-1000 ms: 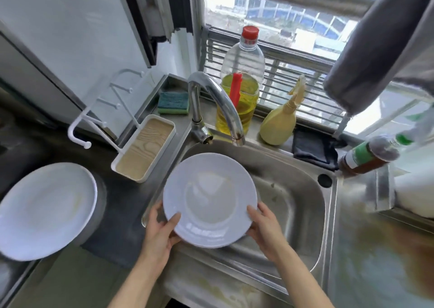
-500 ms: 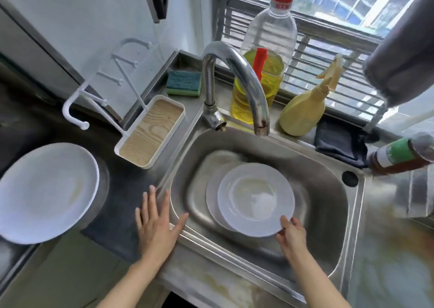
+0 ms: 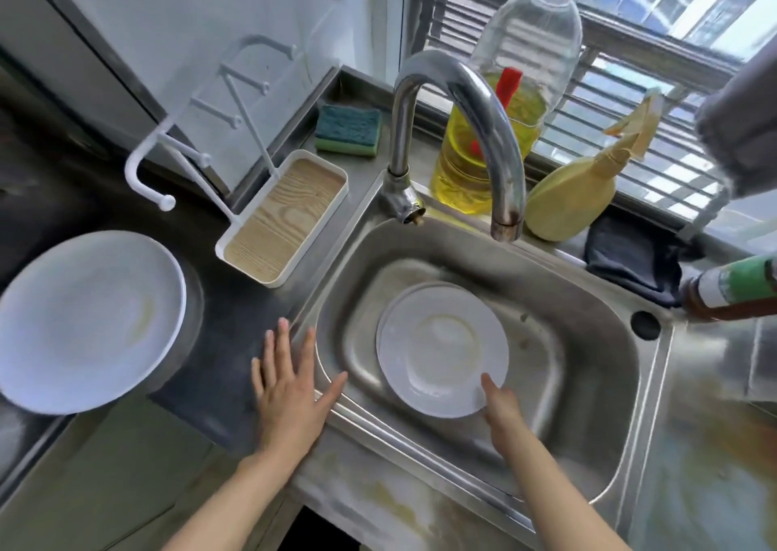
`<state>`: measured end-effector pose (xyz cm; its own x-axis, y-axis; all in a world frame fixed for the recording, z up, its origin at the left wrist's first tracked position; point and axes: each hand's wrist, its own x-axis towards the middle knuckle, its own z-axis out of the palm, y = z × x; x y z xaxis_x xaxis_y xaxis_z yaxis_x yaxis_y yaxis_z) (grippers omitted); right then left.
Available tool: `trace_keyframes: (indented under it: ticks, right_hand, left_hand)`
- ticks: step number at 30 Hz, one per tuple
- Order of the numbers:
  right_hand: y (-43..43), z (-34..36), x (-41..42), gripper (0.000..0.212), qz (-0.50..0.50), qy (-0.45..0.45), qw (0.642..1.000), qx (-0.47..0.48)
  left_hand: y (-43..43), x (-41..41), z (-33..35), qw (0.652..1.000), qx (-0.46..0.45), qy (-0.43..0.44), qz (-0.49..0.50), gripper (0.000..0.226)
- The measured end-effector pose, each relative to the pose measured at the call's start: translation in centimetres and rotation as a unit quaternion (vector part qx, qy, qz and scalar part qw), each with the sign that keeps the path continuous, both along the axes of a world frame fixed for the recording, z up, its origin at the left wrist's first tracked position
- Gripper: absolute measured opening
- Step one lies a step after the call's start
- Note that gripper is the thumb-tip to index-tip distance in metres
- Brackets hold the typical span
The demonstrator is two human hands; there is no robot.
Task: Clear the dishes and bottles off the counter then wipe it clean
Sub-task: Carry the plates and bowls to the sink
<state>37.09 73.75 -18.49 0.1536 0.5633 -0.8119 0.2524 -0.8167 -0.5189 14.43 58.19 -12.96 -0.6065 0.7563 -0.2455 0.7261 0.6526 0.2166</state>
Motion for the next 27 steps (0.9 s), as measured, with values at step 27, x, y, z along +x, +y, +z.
trace_keyframes:
  ticks: [27]
  right_hand:
    - [-10.6,16.5,-19.1,0.017,0.306,0.206,0.929,0.039]
  left_hand:
    - [-16.8,-7.9,8.3,0.886,0.221,-0.166,0.373,0.026]
